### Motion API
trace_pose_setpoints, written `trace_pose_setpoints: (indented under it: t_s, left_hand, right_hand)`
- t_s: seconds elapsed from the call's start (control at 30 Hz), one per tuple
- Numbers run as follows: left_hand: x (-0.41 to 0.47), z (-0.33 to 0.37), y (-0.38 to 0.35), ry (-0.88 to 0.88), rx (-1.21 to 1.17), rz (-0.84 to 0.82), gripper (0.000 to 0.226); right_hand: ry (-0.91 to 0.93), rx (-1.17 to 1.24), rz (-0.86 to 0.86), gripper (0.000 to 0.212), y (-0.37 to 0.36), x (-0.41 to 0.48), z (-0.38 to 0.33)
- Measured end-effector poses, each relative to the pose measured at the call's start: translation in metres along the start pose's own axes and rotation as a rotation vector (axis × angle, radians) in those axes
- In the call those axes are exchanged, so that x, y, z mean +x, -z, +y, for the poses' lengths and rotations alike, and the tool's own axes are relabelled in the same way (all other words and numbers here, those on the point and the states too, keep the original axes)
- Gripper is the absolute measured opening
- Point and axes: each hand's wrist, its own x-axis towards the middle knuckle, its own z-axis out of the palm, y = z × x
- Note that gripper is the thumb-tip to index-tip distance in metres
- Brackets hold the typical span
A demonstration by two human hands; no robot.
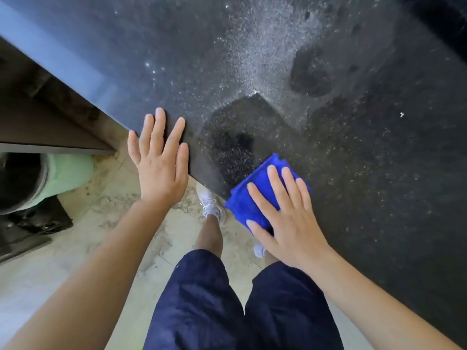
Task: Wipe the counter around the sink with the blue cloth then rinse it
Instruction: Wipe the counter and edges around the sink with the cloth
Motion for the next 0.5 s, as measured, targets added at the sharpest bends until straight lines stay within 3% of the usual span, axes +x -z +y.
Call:
trace_pose_setpoints:
  t_s: [0.17, 0.3, 0.4, 0.5]
  left_hand:
    - [0.012, -0.014, 0.020, 0.041, -0.038, 0.041, 0.052]
    - [0.018, -0.020, 0.034, 0.152, 0.035, -0.066, 0.058]
    - [0.024, -0.019, 0.044, 0.177, 0.068, -0.105, 0.059]
    - [0.031, -0.011, 0.048, 0.153, 0.087, -0.092, 0.060]
  right_hand:
    - [0.028, 0.028, 0.163, 0.067, 0.023, 0.161, -0.030]
    - [-0.051, -0.022, 0.126, 0.071, 0.047, 0.272, -0.051]
    - [-0.055, -0.025, 0.114, 0.071, 0.052, 0.284, -0.055]
    - [0.020, 0.020, 0.142, 0.070, 0.042, 0.230, -0.038]
